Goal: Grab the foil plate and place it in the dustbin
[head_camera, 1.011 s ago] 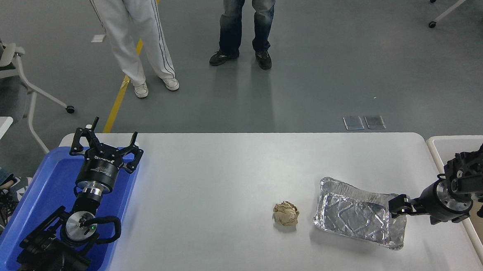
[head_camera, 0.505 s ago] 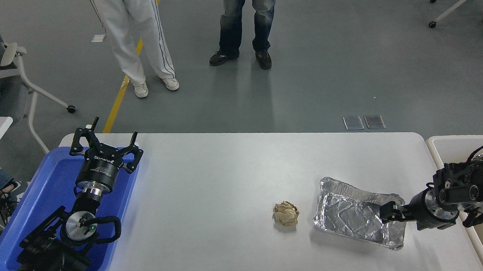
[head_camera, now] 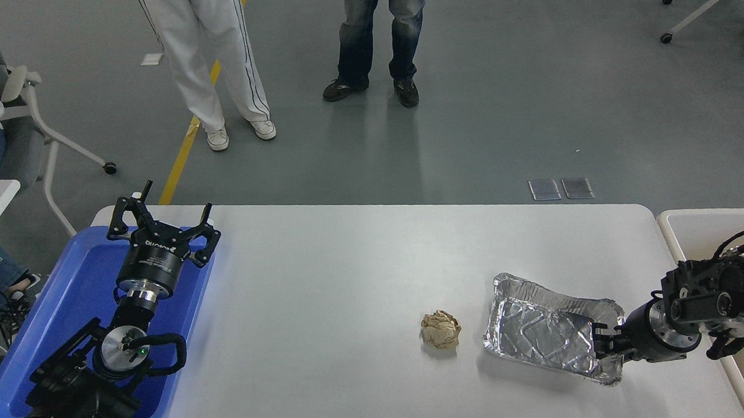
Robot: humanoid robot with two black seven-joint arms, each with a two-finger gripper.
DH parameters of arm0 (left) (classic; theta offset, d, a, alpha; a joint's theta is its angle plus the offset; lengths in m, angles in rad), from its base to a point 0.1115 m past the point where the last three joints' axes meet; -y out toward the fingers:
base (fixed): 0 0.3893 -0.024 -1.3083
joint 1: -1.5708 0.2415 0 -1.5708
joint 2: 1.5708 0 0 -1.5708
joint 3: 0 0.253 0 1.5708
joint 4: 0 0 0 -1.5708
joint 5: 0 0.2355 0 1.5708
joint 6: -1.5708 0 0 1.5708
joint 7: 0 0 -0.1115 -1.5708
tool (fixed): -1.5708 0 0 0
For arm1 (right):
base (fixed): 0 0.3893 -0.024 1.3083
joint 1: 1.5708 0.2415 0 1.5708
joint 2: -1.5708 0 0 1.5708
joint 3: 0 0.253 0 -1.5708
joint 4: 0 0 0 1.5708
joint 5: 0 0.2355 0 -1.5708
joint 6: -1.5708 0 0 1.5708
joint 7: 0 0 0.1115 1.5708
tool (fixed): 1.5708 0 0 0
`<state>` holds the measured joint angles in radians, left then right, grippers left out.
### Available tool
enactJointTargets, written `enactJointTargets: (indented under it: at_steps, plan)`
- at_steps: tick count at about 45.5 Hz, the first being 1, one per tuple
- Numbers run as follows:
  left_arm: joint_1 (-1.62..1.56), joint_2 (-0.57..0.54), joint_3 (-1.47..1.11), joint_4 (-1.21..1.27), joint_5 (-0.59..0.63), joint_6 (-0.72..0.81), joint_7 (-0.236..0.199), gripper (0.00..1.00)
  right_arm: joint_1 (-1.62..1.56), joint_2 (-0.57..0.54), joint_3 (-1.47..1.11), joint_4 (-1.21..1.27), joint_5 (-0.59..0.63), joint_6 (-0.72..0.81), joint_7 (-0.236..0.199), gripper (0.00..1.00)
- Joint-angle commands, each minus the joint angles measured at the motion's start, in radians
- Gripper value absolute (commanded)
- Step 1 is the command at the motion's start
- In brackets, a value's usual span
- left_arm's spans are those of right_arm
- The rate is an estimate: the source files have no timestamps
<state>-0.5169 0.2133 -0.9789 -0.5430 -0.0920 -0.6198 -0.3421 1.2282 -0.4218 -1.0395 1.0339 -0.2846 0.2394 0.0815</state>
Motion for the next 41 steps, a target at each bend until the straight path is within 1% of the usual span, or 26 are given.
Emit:
enactJointTargets:
  at_steps: [1, 8, 15, 25, 30, 35, 41]
  plan:
    - [0.000, 0.000, 0.000, 0.000, 0.000, 0.000, 0.000, 1.00, 0.005, -0.005, 0.001, 0.023, 0.018, 0.003, 0.000, 0.00]
    - [0.000, 0.000, 0.000, 0.000, 0.000, 0.000, 0.000, 1.00, 0.013, -0.014, -0.004, 0.023, 0.127, 0.001, 0.000, 0.00]
    - [0.000, 0.000, 0.000, 0.000, 0.000, 0.000, 0.000, 1.00, 0.040, -0.017, -0.013, 0.031, 0.130, 0.004, 0.000, 0.00]
    - [0.000, 0.000, -0.001, 0.000, 0.000, 0.000, 0.000, 1.00, 0.201, -0.046, -0.083, 0.155, 0.119, 0.020, -0.002, 0.00]
    - [0.000, 0.000, -0.001, 0.000, 0.000, 0.000, 0.000, 1.00, 0.290, -0.046, -0.143, 0.186, 0.117, 0.084, 0.000, 0.00]
    - [0.000, 0.000, -0.001, 0.000, 0.000, 0.000, 0.000, 1.00, 0.410, -0.049, -0.200, 0.233, 0.114, 0.207, -0.002, 0.00]
    - [0.000, 0.001, -0.001, 0.000, 0.000, 0.000, 0.000, 1.00, 0.533, -0.048, -0.252, 0.291, 0.113, 0.300, -0.002, 0.00]
